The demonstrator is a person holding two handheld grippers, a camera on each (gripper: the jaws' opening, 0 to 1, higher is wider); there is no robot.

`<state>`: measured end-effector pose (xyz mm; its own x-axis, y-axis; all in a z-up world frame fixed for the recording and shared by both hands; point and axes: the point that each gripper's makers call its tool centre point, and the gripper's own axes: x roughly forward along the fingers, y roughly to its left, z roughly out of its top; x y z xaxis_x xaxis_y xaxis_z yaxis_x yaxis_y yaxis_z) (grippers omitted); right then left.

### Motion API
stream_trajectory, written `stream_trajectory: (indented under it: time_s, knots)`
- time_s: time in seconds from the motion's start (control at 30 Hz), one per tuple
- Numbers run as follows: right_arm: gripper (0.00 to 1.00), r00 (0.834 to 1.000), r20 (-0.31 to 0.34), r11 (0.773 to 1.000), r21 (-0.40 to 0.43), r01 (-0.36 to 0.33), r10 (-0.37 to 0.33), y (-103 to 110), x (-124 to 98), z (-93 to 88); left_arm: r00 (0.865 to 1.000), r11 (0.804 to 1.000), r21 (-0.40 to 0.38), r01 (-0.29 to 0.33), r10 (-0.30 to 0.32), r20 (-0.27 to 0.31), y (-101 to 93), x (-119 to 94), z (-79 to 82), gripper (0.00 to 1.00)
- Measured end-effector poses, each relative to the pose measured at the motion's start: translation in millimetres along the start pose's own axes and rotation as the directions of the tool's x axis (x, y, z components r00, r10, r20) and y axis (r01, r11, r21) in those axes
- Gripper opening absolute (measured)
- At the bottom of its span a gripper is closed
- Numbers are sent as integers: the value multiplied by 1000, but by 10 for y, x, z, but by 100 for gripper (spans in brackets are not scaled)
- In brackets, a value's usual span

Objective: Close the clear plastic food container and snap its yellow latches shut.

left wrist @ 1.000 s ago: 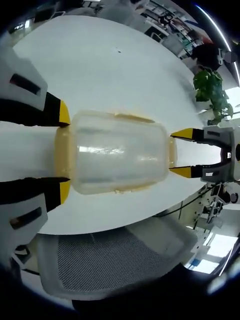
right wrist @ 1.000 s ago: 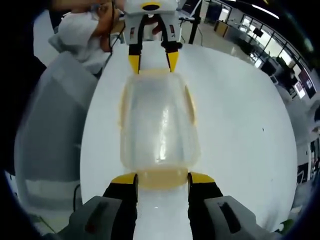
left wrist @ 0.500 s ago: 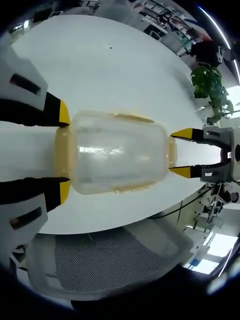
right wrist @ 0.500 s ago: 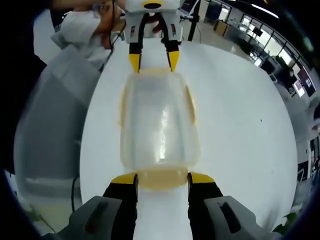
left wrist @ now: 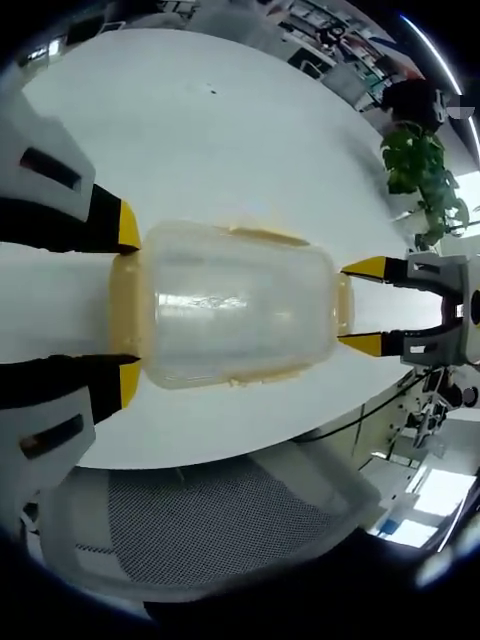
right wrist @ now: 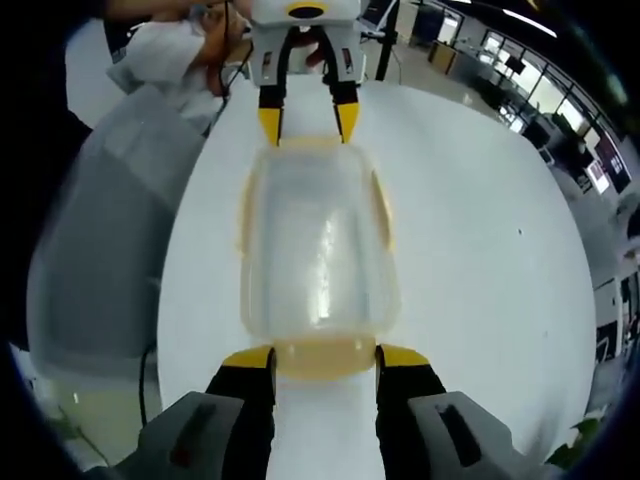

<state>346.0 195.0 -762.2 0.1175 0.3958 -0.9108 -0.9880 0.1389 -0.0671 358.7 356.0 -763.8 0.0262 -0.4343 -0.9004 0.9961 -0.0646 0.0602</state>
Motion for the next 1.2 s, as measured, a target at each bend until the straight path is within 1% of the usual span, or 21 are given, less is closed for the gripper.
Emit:
stream_trajectory:
  time_s: [0.43,0.87,1.2]
  knots:
    - [38,1000,11,1000,2,-3,3,25,10,-74,1000,1000,3,5,-5,-12,-7,60,39,39]
    - [38,1000,18,1000,16,-17,17,0,56,-98,999,1000,-1,16,-16,-30,25,131,11,39]
    - [38,999,26,999,26,-20,19,25,72,-114,999,999,-9,32,-32,-42,2,169,-3,39]
